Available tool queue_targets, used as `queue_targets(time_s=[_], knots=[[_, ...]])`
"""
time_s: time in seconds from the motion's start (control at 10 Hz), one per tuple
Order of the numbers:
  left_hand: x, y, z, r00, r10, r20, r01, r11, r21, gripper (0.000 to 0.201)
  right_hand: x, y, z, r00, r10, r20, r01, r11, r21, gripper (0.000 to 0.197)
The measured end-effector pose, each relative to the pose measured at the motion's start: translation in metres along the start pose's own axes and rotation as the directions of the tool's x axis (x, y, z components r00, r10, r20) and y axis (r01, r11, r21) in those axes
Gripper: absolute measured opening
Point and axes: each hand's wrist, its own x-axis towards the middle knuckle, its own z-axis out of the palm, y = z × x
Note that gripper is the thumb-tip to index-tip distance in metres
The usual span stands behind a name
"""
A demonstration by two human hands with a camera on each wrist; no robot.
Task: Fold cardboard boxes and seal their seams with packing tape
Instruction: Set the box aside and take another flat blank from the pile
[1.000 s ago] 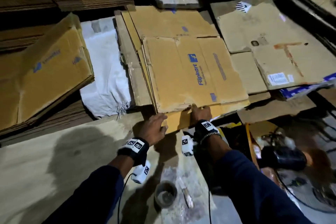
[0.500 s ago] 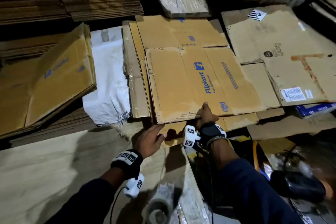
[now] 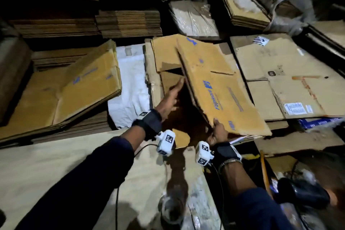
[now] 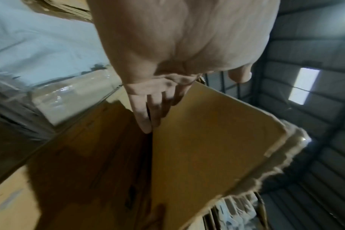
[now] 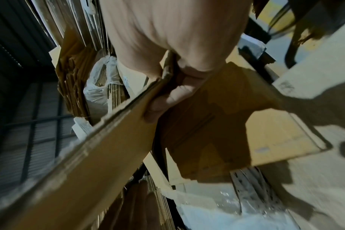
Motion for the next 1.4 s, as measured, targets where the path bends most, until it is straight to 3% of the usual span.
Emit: queue_targets(time_s=[0.1, 0.2, 0.3, 0.4, 0.5, 0.6, 0.7, 0.8, 0.9, 1.0, 1.1, 1.2, 1.3, 1.4], knots=[[-0.017, 0.009, -0.008, 0.997, 0.073, 0.031, -0.075, 0.996, 0.049, 0.075, -0.042, 0.027, 0.005, 0.999, -0.006, 0.039, 0.005, 0.999, 0.037, 0.053], [-0.038, 0.002, -0.037, 1.0, 0.017, 0.024, -0.017, 1.0, -0.017, 0.076, -0.088, 0.062, 0.011, 0.998, -0.011, 0.063, 0.009, 0.999, 0.039, 0.054], [-0.106, 0.024, -0.071, 0.993, 0.018, -0.116, -0.011, 0.998, 0.057, 0.023, -0.127, 0.095, 0.02, 0.997, -0.015, 0.077, 0.01, 0.998, 0.057, 0.051], [-0.14, 0.024, -0.12, 0.975, 0.097, -0.198, -0.066, 0.985, 0.159, 0.013, -0.178, 0.124, 0.051, 0.991, -0.018, 0.134, -0.001, 0.99, 0.144, 0.028], [-0.19, 0.017, -0.178, 0.955, 0.117, -0.274, -0.047, 0.968, 0.248, 0.013, -0.234, 0.16, 0.09, 0.947, 0.127, 0.295, -0.151, 0.987, 0.062, 0.015], [-0.245, 0.024, -0.224, 0.937, 0.201, -0.287, -0.092, 0.932, 0.352, 0.043, -0.275, 0.203, 0.12, 0.815, 0.372, 0.444, -0.255, 0.918, -0.303, 0.047], [-0.297, 0.029, -0.268, 0.903, 0.236, -0.358, -0.06, 0.897, 0.438, 0.061, -0.308, 0.236, 0.144, 0.734, 0.507, 0.452, -0.192, 0.793, -0.578, 0.076], [-0.336, 0.032, -0.3, 0.873, 0.273, -0.405, -0.046, 0.871, 0.49, 0.052, -0.332, 0.254, 0.166, 0.753, 0.479, 0.451, 0.027, 0.662, -0.749, 0.105], [-0.373, 0.036, -0.318, 0.873, 0.273, -0.404, 0.0, 0.829, 0.559, 0.053, -0.362, 0.268, 0.184, 0.692, 0.505, 0.516, 0.166, 0.584, -0.794, 0.097], [-0.408, 0.032, -0.318, 0.876, 0.289, -0.386, 0.024, 0.774, 0.633, 0.052, -0.38, 0.276, 0.197, 0.676, 0.454, 0.58, 0.363, 0.48, -0.799, 0.072], [-0.435, 0.013, -0.306, 0.888, 0.3, -0.349, 0.052, 0.687, 0.724, 0.066, -0.372, 0.287, 0.207, 0.651, 0.362, 0.667, 0.617, 0.261, -0.743, 0.071], [-0.451, -0.011, -0.289, 0.912, 0.287, -0.292, 0.045, 0.638, 0.768, 0.059, -0.383, 0.278, 0.201, 0.634, 0.259, 0.728, 0.61, 0.411, -0.677, 0.055], [-0.459, -0.031, -0.276, 0.933, 0.211, -0.291, 0.064, 0.7, 0.712, 0.061, -0.39, 0.26, 0.191, 0.672, 0.246, 0.699, 0.464, 0.596, -0.655, 0.054], [-0.463, -0.048, -0.266, 0.941, 0.131, -0.31, 0.135, 0.697, 0.704, 0.071, -0.398, 0.243, 0.183, 0.572, 0.369, 0.733, 0.214, 0.796, -0.567, 0.085]])
